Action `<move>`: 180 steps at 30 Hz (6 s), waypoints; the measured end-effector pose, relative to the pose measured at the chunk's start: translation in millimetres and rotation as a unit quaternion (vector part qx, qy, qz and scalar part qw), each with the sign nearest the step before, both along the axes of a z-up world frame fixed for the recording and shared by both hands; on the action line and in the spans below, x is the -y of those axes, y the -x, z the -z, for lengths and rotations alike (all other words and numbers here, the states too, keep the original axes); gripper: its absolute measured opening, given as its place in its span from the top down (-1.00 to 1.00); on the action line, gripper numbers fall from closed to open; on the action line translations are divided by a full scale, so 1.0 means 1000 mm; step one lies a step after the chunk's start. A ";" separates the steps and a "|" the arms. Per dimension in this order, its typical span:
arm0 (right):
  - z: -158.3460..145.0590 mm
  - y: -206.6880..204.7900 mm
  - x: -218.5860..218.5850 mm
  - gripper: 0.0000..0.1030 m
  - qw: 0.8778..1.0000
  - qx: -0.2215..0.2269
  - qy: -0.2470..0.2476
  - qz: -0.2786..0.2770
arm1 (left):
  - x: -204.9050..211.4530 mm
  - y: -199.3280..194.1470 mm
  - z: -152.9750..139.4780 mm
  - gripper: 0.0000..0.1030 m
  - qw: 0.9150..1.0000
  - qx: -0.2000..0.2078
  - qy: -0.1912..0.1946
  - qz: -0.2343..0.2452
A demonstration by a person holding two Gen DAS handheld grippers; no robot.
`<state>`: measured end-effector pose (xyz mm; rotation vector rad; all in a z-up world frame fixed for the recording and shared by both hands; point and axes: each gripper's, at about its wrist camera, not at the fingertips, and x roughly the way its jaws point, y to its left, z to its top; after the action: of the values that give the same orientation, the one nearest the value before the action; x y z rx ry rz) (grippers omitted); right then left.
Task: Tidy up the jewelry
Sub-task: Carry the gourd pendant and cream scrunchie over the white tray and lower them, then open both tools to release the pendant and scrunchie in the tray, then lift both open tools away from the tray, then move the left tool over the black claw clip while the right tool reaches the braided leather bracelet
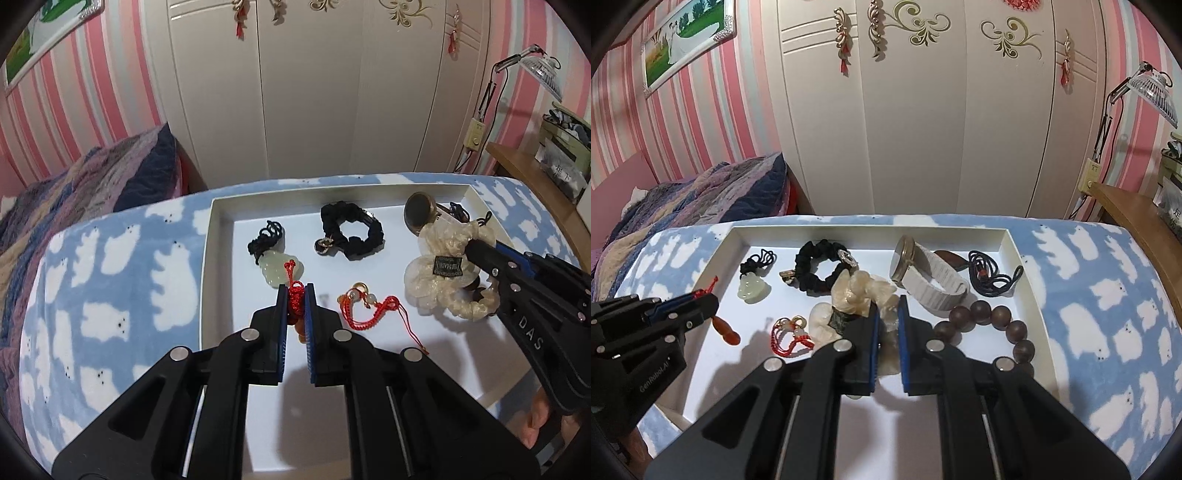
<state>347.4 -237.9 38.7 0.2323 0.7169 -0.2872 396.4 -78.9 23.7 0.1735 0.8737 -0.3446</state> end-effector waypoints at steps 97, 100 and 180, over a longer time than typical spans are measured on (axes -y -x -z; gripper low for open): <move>-0.044 0.104 -0.005 -0.83 0.996 -0.004 0.087 0.030 | -0.074 0.087 -0.056 -0.94 0.996 0.049 -0.014 -0.077; -0.045 0.123 -0.007 -0.83 0.997 0.003 0.072 0.030 | -0.083 0.105 -0.057 -0.94 0.996 0.050 0.002 -0.080; 0.049 0.296 -0.123 -0.33 0.996 -0.075 -0.037 -0.042 | -0.148 0.326 0.046 -0.73 0.996 -0.034 0.046 -0.061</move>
<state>51.5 -114.8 -10.2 0.2519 0.8856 -0.1989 70.6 69.0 -22.2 0.0234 0.9297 -0.2765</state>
